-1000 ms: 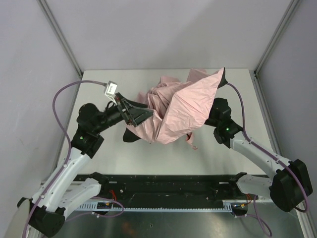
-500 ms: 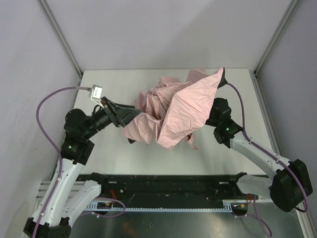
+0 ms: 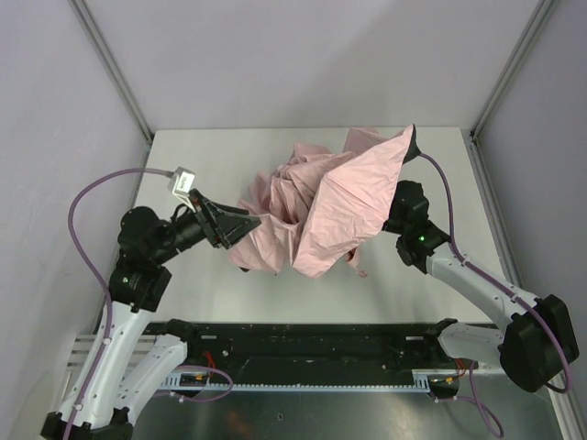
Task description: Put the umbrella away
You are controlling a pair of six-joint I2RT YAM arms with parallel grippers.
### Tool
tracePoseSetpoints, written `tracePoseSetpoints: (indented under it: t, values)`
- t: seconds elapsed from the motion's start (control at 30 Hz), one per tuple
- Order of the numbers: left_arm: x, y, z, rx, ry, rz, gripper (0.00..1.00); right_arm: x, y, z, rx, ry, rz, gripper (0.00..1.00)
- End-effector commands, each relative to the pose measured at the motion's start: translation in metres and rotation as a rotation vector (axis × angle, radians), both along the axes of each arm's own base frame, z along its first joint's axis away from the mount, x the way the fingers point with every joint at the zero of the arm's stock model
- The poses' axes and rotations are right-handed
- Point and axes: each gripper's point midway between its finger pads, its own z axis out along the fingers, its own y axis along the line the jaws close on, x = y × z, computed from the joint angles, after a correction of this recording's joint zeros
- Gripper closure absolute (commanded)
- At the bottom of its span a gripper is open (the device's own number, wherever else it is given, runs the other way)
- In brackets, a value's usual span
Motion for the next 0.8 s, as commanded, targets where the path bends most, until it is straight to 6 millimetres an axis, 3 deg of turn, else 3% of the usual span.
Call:
tracePoseSetpoints:
  t: [0.0, 0.13, 0.2, 0.37, 0.5, 0.57, 0.63, 0.77]
  values:
    - [-0.003, -0.002, -0.001, 0.026, -0.029, -0.036, 0.29, -0.006, 0.003, 0.039, 0.075, -0.118, 0.031, 1.0]
    - [-0.005, 0.007, -0.012, 0.036, -0.016, 0.025, 0.16, -0.008, 0.001, 0.043, 0.078, -0.13, 0.028, 1.0]
    - [-0.004, 0.011, -0.022, 0.045, 0.007, 0.057, 0.16, -0.008, 0.0, 0.045, 0.08, -0.134, 0.026, 1.0]
    - [0.004, 0.01, -0.025, 0.057, 0.03, 0.062, 0.39, -0.01, 0.001, 0.044, 0.079, -0.132, 0.035, 1.0]
    - [0.007, -0.005, -0.003, 0.025, -0.019, -0.006, 0.51, -0.013, 0.007, 0.039, 0.072, -0.123, 0.059, 1.0]
    - [0.006, -0.017, 0.01, -0.001, -0.05, -0.052, 0.52, -0.015, 0.01, 0.036, 0.067, -0.117, 0.065, 1.0]
    - [0.007, -0.026, 0.02, -0.012, -0.069, -0.073, 0.45, -0.017, 0.012, 0.036, 0.068, -0.116, 0.072, 1.0]
    - [0.01, -0.037, 0.036, -0.048, -0.108, -0.09, 0.09, -0.02, 0.013, 0.038, 0.072, -0.12, 0.081, 1.0]
